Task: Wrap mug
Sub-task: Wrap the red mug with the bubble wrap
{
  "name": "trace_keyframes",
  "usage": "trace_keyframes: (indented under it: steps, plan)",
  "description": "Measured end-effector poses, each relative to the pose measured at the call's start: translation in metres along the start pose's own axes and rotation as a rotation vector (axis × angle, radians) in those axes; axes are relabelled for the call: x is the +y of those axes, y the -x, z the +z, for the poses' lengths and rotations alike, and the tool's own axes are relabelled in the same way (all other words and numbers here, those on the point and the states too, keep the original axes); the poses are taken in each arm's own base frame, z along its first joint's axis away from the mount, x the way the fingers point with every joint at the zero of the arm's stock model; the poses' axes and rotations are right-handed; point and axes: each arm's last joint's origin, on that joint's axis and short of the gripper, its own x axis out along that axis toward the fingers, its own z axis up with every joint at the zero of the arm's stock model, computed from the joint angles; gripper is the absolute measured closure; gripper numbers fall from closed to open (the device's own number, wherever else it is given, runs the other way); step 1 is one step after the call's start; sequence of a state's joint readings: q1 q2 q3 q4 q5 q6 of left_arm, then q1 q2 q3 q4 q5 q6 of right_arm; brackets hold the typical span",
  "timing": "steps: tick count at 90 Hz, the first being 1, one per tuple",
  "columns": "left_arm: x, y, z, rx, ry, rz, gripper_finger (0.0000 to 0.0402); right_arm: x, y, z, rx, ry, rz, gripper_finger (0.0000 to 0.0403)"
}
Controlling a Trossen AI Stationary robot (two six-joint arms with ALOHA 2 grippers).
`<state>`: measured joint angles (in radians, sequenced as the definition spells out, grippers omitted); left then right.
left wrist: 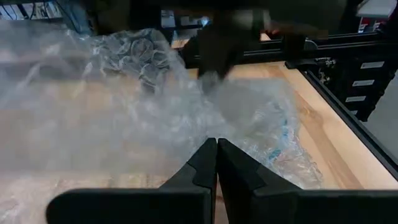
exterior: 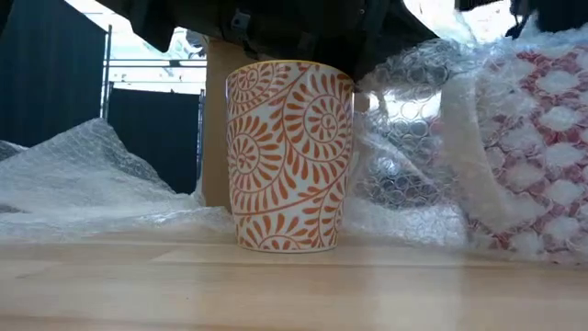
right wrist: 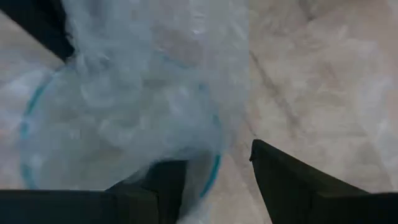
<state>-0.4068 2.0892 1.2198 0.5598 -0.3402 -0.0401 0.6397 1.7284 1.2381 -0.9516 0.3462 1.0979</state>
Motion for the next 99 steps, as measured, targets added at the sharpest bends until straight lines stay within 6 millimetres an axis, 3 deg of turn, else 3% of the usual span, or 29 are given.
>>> trace_keyframes:
  steps: [23,40,60,81,99]
  plan:
    - [0.000,0.000,0.001,-0.005,0.001,-0.002,0.0402,0.012,-0.030,0.001,0.030,-0.003,-0.019,0.0236]
    - [-0.001,0.000,0.002,-0.008,0.003,-0.005,0.0402,0.014,-0.036,0.003,0.062,0.011,-0.001,0.0236]
    - [0.000,0.000,0.001,0.002,-0.001,0.004,0.0402,-0.001,-0.015,0.011,0.024,0.015,0.019,0.0236]
    - [0.001,0.000,0.001,0.002,0.000,0.003,0.0402,-0.019,0.026,0.022,-0.018,-0.014,0.140,0.0236]
    - [0.001,0.000,0.000,0.001,0.001,0.003,0.0402,-0.031,0.057,0.012,-0.001,-0.026,0.213,0.0236]
